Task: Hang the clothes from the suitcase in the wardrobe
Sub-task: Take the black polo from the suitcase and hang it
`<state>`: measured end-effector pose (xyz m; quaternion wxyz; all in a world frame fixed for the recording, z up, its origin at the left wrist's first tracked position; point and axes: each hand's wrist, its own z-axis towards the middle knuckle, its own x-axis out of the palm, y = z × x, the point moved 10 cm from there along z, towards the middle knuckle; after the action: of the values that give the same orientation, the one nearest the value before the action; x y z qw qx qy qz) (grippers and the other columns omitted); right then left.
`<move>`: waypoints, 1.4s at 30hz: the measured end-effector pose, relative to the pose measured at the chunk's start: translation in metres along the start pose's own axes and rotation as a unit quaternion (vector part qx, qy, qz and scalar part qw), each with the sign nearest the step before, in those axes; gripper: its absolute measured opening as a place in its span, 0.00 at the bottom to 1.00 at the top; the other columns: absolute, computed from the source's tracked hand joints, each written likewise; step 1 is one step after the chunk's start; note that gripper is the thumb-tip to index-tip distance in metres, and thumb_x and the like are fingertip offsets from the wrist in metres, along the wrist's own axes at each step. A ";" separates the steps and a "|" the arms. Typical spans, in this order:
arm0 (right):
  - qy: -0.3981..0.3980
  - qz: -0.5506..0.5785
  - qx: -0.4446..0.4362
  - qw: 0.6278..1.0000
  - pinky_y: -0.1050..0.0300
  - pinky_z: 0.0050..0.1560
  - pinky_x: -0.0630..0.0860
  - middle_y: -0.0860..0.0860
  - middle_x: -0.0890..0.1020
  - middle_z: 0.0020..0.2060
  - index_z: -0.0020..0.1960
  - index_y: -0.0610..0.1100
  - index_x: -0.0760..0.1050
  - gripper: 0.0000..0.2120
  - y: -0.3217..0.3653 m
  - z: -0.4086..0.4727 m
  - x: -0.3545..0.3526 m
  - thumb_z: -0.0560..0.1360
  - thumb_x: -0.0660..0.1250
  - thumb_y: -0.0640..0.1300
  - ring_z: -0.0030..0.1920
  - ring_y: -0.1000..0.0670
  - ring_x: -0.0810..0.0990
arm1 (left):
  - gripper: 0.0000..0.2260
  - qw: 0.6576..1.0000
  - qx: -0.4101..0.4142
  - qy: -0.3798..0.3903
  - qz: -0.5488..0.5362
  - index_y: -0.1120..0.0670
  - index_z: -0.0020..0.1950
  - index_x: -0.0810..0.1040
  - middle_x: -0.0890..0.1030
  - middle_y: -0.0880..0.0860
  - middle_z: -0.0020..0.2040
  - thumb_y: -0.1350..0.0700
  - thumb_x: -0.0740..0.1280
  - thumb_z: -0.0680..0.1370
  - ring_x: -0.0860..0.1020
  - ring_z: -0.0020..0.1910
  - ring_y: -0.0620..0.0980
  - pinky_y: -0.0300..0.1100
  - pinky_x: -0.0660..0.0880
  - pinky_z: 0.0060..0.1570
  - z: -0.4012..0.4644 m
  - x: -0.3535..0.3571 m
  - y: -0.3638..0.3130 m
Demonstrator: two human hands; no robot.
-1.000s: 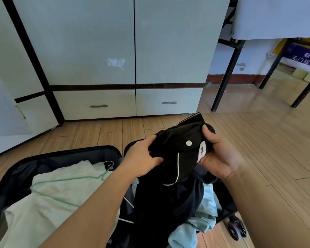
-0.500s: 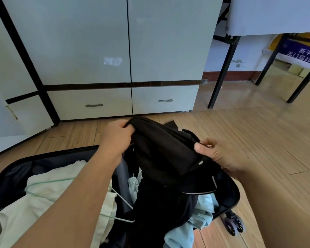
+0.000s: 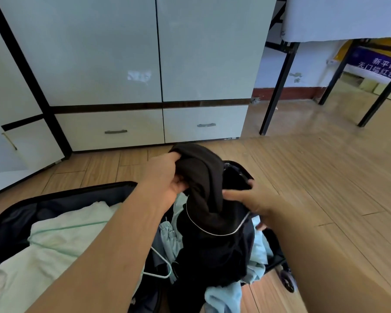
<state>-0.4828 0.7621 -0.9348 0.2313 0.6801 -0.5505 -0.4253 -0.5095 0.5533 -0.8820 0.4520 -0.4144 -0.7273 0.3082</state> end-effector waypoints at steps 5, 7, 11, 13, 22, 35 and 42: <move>0.059 0.063 0.141 0.986 0.40 0.55 0.75 0.45 0.78 0.42 0.51 0.41 0.72 0.07 -0.065 0.002 0.045 0.75 0.67 0.41 0.42 0.43 0.78 | 0.09 0.997 -0.030 0.012 -0.069 0.58 0.57 0.77 0.82 0.56 0.47 0.59 0.60 0.81 0.80 0.43 0.52 0.45 0.79 0.37 0.003 -0.008 0.005; 0.032 0.189 0.150 0.970 0.38 0.51 0.73 0.43 0.78 0.40 0.48 0.41 0.71 0.01 -0.062 0.007 0.046 0.78 0.61 0.37 0.40 0.42 0.78 | 0.09 0.999 -0.021 0.008 -0.035 0.57 0.55 0.79 0.83 0.56 0.49 0.56 0.62 0.81 0.81 0.46 0.53 0.45 0.77 0.39 0.007 -0.016 0.002; 0.038 0.434 0.133 0.890 0.39 0.44 0.71 0.40 0.79 0.44 0.49 0.39 0.75 0.07 -0.022 0.012 0.033 0.80 0.58 0.40 0.52 0.40 0.78 | 0.06 0.992 0.042 -0.099 0.072 0.53 0.51 0.78 0.81 0.54 0.51 0.54 0.63 0.80 0.80 0.50 0.54 0.45 0.77 0.39 0.025 -0.060 -0.003; 0.046 0.493 0.089 0.864 0.42 0.41 0.74 0.40 0.82 0.48 0.53 0.38 0.78 0.09 0.002 0.009 0.021 0.76 0.63 0.40 0.49 0.40 0.80 | 0.04 0.975 0.057 -0.153 0.149 0.52 0.50 0.76 0.79 0.57 0.53 0.55 0.62 0.81 0.79 0.51 0.56 0.48 0.79 0.40 0.031 -0.086 -0.001; 0.063 0.412 -0.065 0.906 0.50 0.48 0.79 0.41 0.84 0.47 0.51 0.38 0.79 0.10 0.050 -0.011 0.001 0.71 0.68 0.35 0.46 0.44 0.83 | 0.37 0.861 0.215 0.185 0.422 0.37 0.74 0.56 0.67 0.36 0.65 0.56 0.72 0.73 0.67 0.63 0.37 0.38 0.66 0.62 -0.021 0.023 -0.015; 0.016 -0.077 -0.228 0.971 0.60 0.49 0.74 0.55 0.81 0.50 0.59 0.51 0.74 0.33 0.036 -0.008 -0.004 0.57 0.82 0.47 0.50 0.55 0.80 | 0.09 0.983 0.018 -0.029 0.178 0.58 0.50 0.80 0.82 0.58 0.44 0.65 0.60 0.80 0.80 0.44 0.56 0.47 0.78 0.42 0.014 -0.032 0.013; -0.083 0.078 -0.003 0.993 0.55 0.37 0.71 0.43 0.77 0.37 0.42 0.42 0.72 0.06 -0.014 0.020 -0.011 0.74 0.59 0.35 0.34 0.45 0.74 | 0.10 0.996 -0.032 0.059 0.061 0.58 0.51 0.82 0.83 0.61 0.49 0.63 0.61 0.78 0.82 0.48 0.57 0.50 0.80 0.51 0.017 -0.011 0.009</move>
<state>-0.4919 0.7793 -0.9529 0.2194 0.5968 -0.6179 -0.4625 -0.5190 0.5464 -0.9012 0.4606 -0.4898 -0.6822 0.2873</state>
